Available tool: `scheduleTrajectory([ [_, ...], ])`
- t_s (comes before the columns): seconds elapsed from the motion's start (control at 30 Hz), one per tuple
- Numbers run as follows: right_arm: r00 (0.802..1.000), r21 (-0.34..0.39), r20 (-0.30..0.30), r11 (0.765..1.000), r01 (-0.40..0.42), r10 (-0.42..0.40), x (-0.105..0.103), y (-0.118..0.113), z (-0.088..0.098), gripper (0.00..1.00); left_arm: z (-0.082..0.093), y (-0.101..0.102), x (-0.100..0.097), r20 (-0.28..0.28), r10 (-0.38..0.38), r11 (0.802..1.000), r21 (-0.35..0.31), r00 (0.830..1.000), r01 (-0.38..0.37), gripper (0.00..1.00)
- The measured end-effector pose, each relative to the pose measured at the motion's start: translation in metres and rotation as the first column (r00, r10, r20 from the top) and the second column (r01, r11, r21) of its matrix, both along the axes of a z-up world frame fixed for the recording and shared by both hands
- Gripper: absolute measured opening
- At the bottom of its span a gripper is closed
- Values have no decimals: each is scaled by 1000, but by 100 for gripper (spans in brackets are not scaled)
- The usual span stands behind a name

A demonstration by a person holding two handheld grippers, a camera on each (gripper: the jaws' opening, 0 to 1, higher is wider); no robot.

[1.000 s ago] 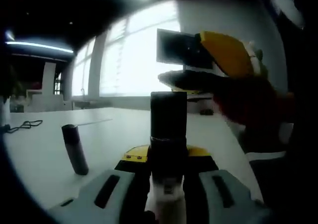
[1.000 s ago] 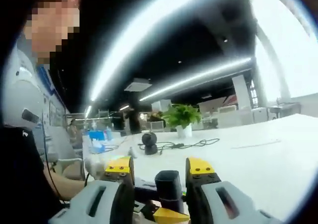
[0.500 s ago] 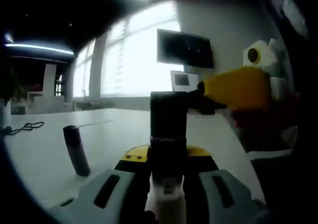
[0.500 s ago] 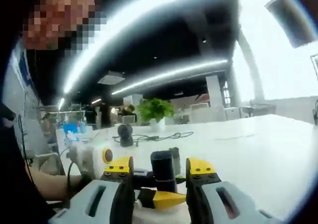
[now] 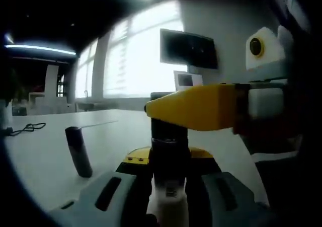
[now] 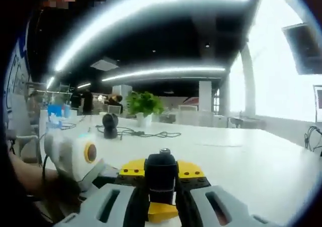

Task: Pick up cosmetic bottle twist off cap place on table pick up cap screw tight cap place on table

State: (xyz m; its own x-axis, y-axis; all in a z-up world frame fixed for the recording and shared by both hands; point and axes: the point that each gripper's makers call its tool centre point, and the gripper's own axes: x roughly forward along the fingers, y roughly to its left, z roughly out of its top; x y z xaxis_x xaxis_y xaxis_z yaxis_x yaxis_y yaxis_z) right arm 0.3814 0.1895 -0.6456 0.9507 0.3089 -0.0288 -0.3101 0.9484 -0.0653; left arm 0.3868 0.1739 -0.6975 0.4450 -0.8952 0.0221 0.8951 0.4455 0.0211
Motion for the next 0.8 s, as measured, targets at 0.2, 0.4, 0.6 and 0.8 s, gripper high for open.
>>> scheduleTrajectory([
  [0.2,999,11,-12,999,-30,31,-1,0,0,13,0,0,0,-2,-4,1000,0,1000,4,14],
  [0.4,997,9,-17,997,-76,76,-2,1,0,13,0,0,-1,4,-4,1000,1,1000,4,14],
  [0.6,995,4,-29,995,-99,99,-5,1,0,13,1,-1,-2,16,-11,1000,3,1000,11,14],
  [0.8,993,5,-30,993,-115,116,-6,2,0,13,1,-1,-3,19,-12,1000,5,1000,12,14],
])
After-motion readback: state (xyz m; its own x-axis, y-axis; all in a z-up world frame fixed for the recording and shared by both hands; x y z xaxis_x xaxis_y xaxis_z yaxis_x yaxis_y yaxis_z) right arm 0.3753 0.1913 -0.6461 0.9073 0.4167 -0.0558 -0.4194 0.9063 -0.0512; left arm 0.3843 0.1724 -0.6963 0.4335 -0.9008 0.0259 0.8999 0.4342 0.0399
